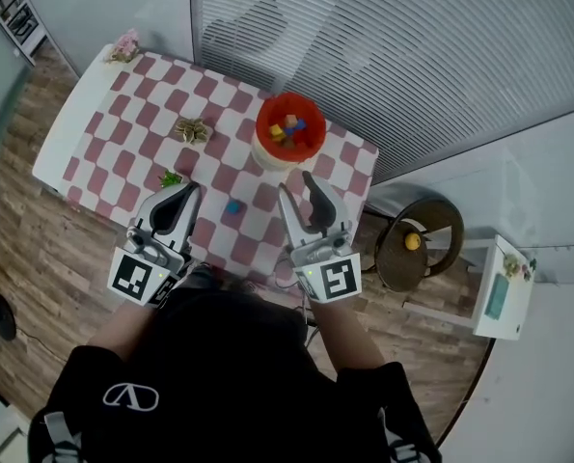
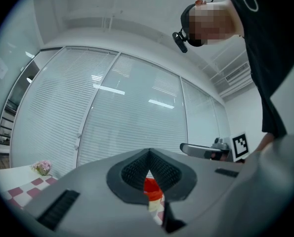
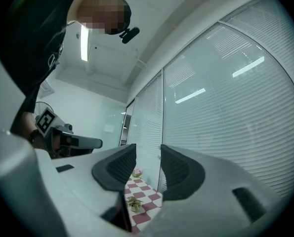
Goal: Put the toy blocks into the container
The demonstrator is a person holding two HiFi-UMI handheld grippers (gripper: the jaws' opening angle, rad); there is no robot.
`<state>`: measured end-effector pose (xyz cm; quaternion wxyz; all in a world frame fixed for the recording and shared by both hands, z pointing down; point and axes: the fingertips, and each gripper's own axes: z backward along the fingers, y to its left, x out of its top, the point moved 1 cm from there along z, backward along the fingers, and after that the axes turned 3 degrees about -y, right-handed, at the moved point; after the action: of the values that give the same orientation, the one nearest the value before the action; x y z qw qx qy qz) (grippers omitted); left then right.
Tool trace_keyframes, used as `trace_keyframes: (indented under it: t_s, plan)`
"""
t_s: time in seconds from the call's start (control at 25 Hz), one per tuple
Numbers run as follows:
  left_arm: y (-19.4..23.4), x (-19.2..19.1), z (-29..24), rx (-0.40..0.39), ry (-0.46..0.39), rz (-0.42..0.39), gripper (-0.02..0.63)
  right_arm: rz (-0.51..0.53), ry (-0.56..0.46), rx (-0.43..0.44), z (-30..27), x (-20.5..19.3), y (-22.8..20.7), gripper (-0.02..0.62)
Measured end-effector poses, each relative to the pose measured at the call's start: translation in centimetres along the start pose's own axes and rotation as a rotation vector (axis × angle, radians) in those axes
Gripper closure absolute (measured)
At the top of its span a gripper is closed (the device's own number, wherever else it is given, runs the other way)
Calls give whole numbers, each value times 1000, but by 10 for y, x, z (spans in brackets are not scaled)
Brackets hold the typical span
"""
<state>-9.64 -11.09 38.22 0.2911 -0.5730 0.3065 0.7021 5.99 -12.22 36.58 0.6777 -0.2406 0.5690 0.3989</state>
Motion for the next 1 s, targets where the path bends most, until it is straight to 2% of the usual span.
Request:
trace_keyframes:
  t_s: [0.2, 0.48, 0.6, 0.84, 1.0]
  plan:
    - [-1, -1, -1, -3, 2, 1, 601, -6, -2, 28, 10, 0, 27, 445]
    - [-2, 1, 1, 3, -3, 2, 601, -30, 17, 21, 11, -4, 29, 442]
    - [-2, 10, 0, 20, -32, -5, 601, -28, 36, 36, 10, -10, 31, 439]
    - [1, 19, 4, 47, -64, -5, 601, -44, 164, 95, -2, -53, 40, 408]
    - [4, 13, 15, 54, -40, -11, 601, -72, 298, 133, -11, -110, 49, 392]
